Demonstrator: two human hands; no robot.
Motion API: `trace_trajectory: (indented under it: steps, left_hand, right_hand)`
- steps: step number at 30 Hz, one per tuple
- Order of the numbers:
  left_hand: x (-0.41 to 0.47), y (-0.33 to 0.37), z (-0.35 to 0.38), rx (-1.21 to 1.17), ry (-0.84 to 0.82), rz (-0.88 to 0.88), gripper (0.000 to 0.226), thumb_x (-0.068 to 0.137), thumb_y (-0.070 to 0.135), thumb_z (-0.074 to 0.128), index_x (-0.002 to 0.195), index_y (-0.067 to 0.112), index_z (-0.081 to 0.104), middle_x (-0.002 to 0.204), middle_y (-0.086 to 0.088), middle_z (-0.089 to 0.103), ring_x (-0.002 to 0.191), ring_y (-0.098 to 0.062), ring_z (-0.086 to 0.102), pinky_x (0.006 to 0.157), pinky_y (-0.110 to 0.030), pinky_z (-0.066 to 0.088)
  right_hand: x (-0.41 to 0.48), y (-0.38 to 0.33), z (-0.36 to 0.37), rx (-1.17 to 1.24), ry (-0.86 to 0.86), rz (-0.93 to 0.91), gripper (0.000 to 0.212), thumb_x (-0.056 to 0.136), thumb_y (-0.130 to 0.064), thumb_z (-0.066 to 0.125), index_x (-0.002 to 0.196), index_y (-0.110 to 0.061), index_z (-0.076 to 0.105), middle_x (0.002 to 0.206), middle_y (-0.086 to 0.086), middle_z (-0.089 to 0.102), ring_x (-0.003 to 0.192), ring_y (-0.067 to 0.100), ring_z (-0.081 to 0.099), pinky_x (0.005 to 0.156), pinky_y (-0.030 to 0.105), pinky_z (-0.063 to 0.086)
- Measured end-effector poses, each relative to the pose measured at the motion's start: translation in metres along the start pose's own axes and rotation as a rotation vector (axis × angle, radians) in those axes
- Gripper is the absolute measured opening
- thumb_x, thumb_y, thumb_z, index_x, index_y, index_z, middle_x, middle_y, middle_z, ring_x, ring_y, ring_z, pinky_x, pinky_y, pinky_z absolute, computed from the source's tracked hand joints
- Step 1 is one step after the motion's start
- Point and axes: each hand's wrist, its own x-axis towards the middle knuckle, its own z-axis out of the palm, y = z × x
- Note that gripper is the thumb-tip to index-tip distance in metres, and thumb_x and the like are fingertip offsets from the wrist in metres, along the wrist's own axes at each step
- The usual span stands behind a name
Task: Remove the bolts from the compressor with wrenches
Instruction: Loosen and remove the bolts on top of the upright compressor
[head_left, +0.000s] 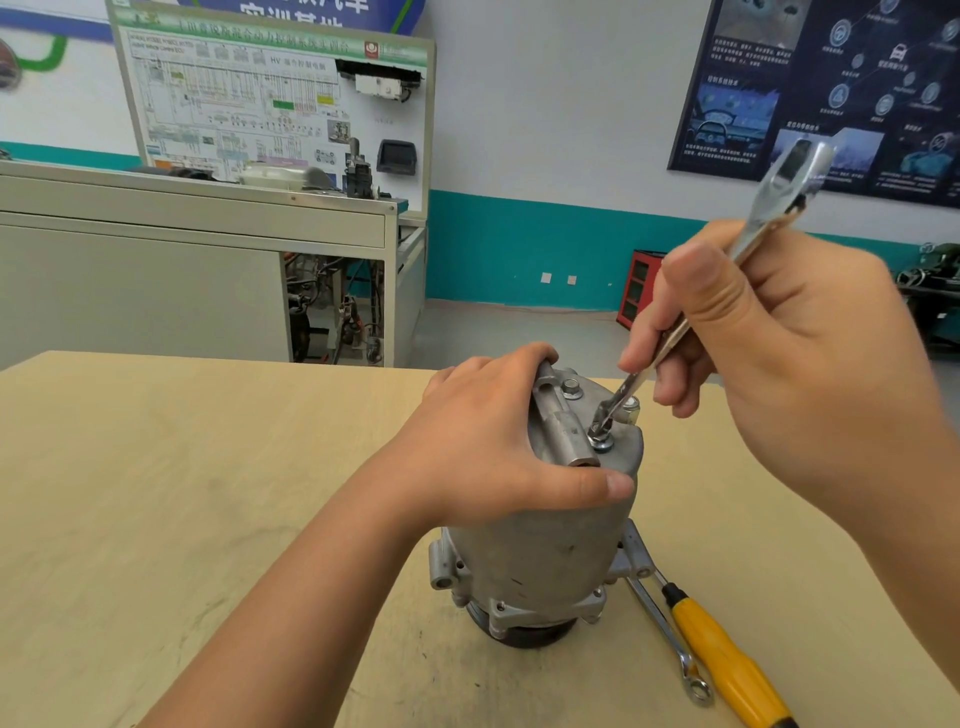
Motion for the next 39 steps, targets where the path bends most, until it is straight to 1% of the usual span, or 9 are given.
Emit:
trace_trajectory:
  steps: [6, 10, 16, 21, 24, 29, 33, 36, 39]
  left_hand:
    - [0.0, -0.001, 0.001, -0.006, 0.001, -0.008, 0.104, 0.05, 0.082, 0.052, 0.138, 0.032, 0.028, 0.107, 0.019, 0.035, 0.106, -0.008, 0.038, 0.095, -0.034, 0.034]
    - [0.0, 0.0, 0.001, -0.003, 0.012, -0.003, 0.104, 0.049, 0.081, 0.052, 0.138, 0.032, 0.029, 0.105, 0.019, 0.035, 0.1, -0.006, 0.034, 0.095, -0.034, 0.034]
    - [0.0, -0.001, 0.001, -0.007, 0.001, -0.003, 0.103, 0.05, 0.082, 0.052, 0.137, 0.032, 0.03, 0.108, 0.019, 0.037, 0.102, -0.006, 0.036, 0.095, -0.035, 0.035]
    - [0.001, -0.001, 0.001, -0.006, 0.0, 0.003, 0.103, 0.048, 0.085, 0.05, 0.135, 0.033, 0.032, 0.106, 0.018, 0.04, 0.102, -0.01, 0.041, 0.095, -0.037, 0.038]
    - [0.001, -0.001, 0.001, 0.003, 0.001, 0.009, 0.106, 0.046, 0.087, 0.046, 0.136, 0.033, 0.031, 0.106, 0.019, 0.039, 0.101, -0.008, 0.04, 0.094, -0.036, 0.037]
    - [0.0, -0.002, 0.001, 0.006, 0.008, 0.006, 0.104, 0.051, 0.083, 0.051, 0.138, 0.032, 0.029, 0.106, 0.019, 0.036, 0.1, -0.007, 0.037, 0.091, -0.032, 0.034]
    - [0.0, -0.001, 0.001, 0.002, -0.001, 0.001, 0.103, 0.05, 0.082, 0.051, 0.138, 0.032, 0.028, 0.105, 0.019, 0.036, 0.101, -0.007, 0.037, 0.09, -0.031, 0.034]
    - [-0.001, -0.001, 0.0, -0.008, -0.005, -0.006, 0.103, 0.05, 0.082, 0.052, 0.138, 0.033, 0.029, 0.107, 0.019, 0.037, 0.104, -0.007, 0.039, 0.093, -0.032, 0.035]
    - [-0.001, -0.001, 0.0, -0.014, -0.009, -0.01, 0.103, 0.05, 0.082, 0.052, 0.137, 0.033, 0.029, 0.108, 0.02, 0.038, 0.107, -0.008, 0.04, 0.096, -0.034, 0.036]
  right_hand:
    - [0.004, 0.005, -0.005, -0.013, 0.006, 0.033, 0.047, 0.088, -0.05, 0.039, 0.07, -0.011, 0.056, 0.069, 0.009, 0.066, 0.047, 0.018, 0.058, 0.044, 0.037, 0.05]
    - [0.003, 0.006, -0.006, 0.018, 0.013, 0.03, 0.044, 0.088, -0.048, 0.04, 0.072, -0.01, 0.056, 0.07, 0.01, 0.066, 0.047, 0.017, 0.058, 0.044, 0.034, 0.051]
    - [0.003, 0.004, -0.006, -0.017, -0.028, 0.033, 0.045, 0.09, -0.046, 0.039, 0.073, -0.01, 0.058, 0.07, 0.008, 0.066, 0.049, 0.018, 0.059, 0.047, 0.034, 0.051]
    - [0.007, 0.001, -0.008, 0.074, -0.07, 0.074, 0.037, 0.091, -0.044, 0.038, 0.078, -0.014, 0.055, 0.073, 0.007, 0.07, 0.039, 0.017, 0.054, 0.039, 0.03, 0.047]
    - [0.009, 0.0, -0.008, 0.166, -0.081, 0.115, 0.028, 0.085, -0.041, 0.041, 0.086, -0.014, 0.049, 0.068, 0.014, 0.066, 0.036, 0.018, 0.051, 0.037, 0.028, 0.045]
    - [0.017, 0.003, -0.006, 0.192, -0.129, 0.171, 0.029, 0.081, -0.042, 0.043, 0.088, -0.014, 0.045, 0.056, 0.002, 0.057, 0.037, 0.012, 0.043, 0.039, 0.021, 0.039]
    - [0.029, 0.009, -0.006, 0.204, -0.157, 0.217, 0.025, 0.087, -0.037, 0.042, 0.083, -0.013, 0.047, 0.05, 0.0, 0.053, 0.035, 0.011, 0.035, 0.037, 0.021, 0.033]
    - [0.033, 0.011, -0.011, 0.223, -0.238, 0.228, 0.026, 0.083, -0.036, 0.044, 0.079, -0.011, 0.047, 0.052, 0.003, 0.058, 0.036, 0.01, 0.037, 0.038, 0.02, 0.036]
    - [0.036, 0.011, -0.021, 0.247, -0.343, 0.251, 0.022, 0.085, -0.033, 0.048, 0.085, -0.011, 0.045, 0.063, 0.008, 0.067, 0.04, 0.009, 0.047, 0.041, 0.019, 0.042]
